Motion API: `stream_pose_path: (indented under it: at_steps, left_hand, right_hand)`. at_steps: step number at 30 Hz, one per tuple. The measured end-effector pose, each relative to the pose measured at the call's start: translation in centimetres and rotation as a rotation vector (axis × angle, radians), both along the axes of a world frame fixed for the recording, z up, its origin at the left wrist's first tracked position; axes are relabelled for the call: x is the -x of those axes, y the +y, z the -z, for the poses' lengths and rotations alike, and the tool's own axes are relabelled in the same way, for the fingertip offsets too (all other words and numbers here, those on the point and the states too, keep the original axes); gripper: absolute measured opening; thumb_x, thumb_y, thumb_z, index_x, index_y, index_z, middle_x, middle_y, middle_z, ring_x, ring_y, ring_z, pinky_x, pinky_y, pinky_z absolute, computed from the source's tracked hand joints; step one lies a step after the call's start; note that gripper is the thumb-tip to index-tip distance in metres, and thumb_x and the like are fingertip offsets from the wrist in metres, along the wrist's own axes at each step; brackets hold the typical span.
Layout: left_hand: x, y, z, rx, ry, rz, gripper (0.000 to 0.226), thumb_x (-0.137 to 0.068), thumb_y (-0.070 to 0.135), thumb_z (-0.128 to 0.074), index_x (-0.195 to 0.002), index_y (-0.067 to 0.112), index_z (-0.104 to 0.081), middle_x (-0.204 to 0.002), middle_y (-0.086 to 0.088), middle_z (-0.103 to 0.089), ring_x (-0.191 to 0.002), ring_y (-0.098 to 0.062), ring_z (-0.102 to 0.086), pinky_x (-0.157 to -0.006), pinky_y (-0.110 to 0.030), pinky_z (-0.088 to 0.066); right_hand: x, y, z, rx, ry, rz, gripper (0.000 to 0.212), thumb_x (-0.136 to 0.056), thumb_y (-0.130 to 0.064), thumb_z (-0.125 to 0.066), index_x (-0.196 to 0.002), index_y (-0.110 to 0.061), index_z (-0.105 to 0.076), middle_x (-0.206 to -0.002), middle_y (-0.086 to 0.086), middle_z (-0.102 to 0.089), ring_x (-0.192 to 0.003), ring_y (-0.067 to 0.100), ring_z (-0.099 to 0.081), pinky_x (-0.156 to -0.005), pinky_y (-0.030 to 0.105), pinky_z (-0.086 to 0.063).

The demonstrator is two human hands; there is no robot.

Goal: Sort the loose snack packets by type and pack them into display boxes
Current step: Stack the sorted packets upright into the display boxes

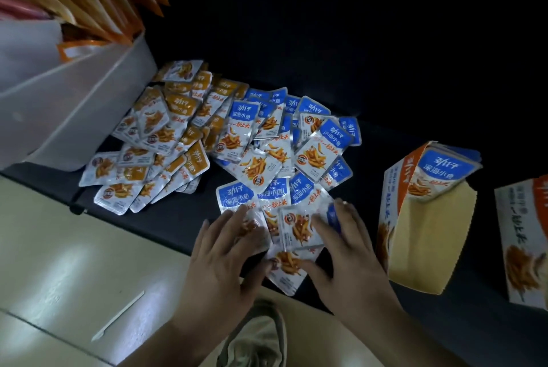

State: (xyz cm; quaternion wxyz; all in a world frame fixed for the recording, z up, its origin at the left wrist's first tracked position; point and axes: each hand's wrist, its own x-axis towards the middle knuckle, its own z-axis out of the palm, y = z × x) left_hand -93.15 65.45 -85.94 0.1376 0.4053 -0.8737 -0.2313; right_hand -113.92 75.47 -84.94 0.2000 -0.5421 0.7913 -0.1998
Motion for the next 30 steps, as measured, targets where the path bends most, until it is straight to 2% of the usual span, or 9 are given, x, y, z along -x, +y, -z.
stream_pose_path:
  at_steps: [5, 8, 10, 12, 15, 20, 23, 26, 30]
  left_hand:
    - [0.8, -0.5, 0.0, 0.036, 0.09, -0.042, 0.038, -0.089, 0.025, -0.077, -0.126, 0.026, -0.069, -0.152, 0.0, -0.051, -0.134, -0.028, -0.049, -0.103, -0.053, -0.047]
    - [0.4, -0.9, -0.1, -0.006, 0.063, -0.106, 0.055, -0.091, 0.039, -0.061, -0.144, 0.024, -0.058, -0.154, -0.002, -0.047, -0.133, -0.029, -0.046, -0.102, -0.05, -0.049]
    - [0.4, -1.2, -0.1, -0.002, -0.051, -0.158, 0.063, -0.094, 0.05, -0.052, -0.152, 0.026, -0.049, -0.161, -0.012, -0.039, -0.141, -0.038, -0.038, -0.111, -0.055, -0.041]
    - [0.8, -1.4, 0.1, -0.017, -0.165, -0.209, 0.063, -0.099, 0.058, -0.043, -0.157, 0.033, -0.042, -0.164, -0.023, -0.03, -0.151, -0.045, -0.024, -0.119, -0.063, -0.027]
    - [1.6, -1.2, 0.6, -0.076, -0.115, -0.213, 0.056, -0.102, 0.054, -0.04, -0.155, 0.035, -0.044, -0.165, -0.023, -0.028, -0.155, -0.046, -0.015, -0.121, -0.065, -0.022]
    - [2.9, -0.4, 0.1, -0.135, 0.105, -0.205, 0.044, -0.096, 0.017, -0.065, -0.137, 0.031, -0.063, -0.16, -0.009, -0.043, -0.154, -0.032, -0.026, -0.12, -0.063, -0.029]
    - [4.1, -0.5, -1.2, -0.186, 0.16, -0.265, 0.035, -0.09, 0.014, -0.075, -0.12, 0.031, -0.073, -0.146, 0.0, -0.056, -0.137, -0.027, -0.045, -0.105, -0.056, -0.047]
    - [5.0, -0.7, -2.7, -0.256, 0.047, -0.235, 0.048, -0.084, 0.022, -0.077, -0.127, 0.04, -0.065, -0.148, 0.008, -0.049, -0.128, -0.019, -0.043, -0.101, -0.042, -0.047]
    - [5.5, -1.1, -3.7, -0.387, 0.041, -0.336, 0.068, -0.082, 0.02, -0.077, -0.14, 0.043, -0.049, -0.134, 0.016, -0.047, -0.121, -0.013, -0.048, -0.094, -0.035, -0.05]
  right_hand:
    - [0.0, 0.0, 0.3, 0.063, -0.122, -0.025, 0.061, -0.08, -0.064, -0.065, -0.131, -0.03, -0.061, -0.167, -0.009, -0.027, -0.159, 0.013, -0.008, -0.113, 0.039, -0.035]
    - [0.2, -0.1, -0.4, -0.01, -0.203, -0.086, 0.076, -0.068, -0.086, -0.062, -0.126, -0.037, -0.062, -0.17, -0.019, -0.007, -0.157, 0.007, 0.01, -0.12, 0.041, -0.022]
    - [-0.2, 0.0, -0.5, -0.02, -0.207, 0.024, 0.064, -0.072, -0.089, -0.054, -0.118, -0.046, -0.063, -0.171, -0.017, -0.004, -0.158, 0.012, 0.012, -0.121, 0.045, -0.021]
    - [-1.1, -0.1, -0.4, -0.078, -0.118, 0.146, 0.049, -0.082, -0.079, -0.052, -0.122, -0.052, -0.056, -0.172, -0.007, -0.003, -0.158, 0.022, 0.011, -0.123, 0.053, -0.016]
    - [-2.2, -0.9, -0.5, -0.152, -0.139, 0.195, 0.04, -0.093, -0.054, -0.062, -0.131, -0.055, -0.05, -0.172, -0.002, 0.008, -0.157, 0.027, 0.018, -0.126, 0.055, -0.016]
    - [-1.7, -1.6, -0.4, -0.069, -0.215, 0.196, 0.055, -0.094, -0.022, -0.07, -0.134, -0.055, -0.052, -0.172, -0.01, 0.008, -0.158, 0.022, 0.015, -0.125, 0.05, -0.023]
    - [-0.7, -1.8, -0.8, -0.056, -0.186, 0.154, 0.066, -0.09, -0.015, -0.074, -0.142, -0.048, -0.051, -0.171, -0.012, 0.001, -0.157, 0.021, 0.001, -0.12, 0.043, -0.029]
    - [0.4, -2.3, -1.6, -0.072, -0.156, 0.184, 0.076, -0.087, -0.015, -0.077, -0.148, -0.047, -0.046, -0.171, -0.006, -0.005, -0.15, 0.019, -0.011, -0.109, 0.025, -0.024]
    - [0.9, -3.5, -1.9, -0.102, -0.204, 0.315, 0.09, -0.08, -0.019, -0.083, -0.154, -0.041, -0.037, -0.159, -0.005, -0.03, -0.14, 0.02, -0.025, -0.109, 0.031, -0.028]
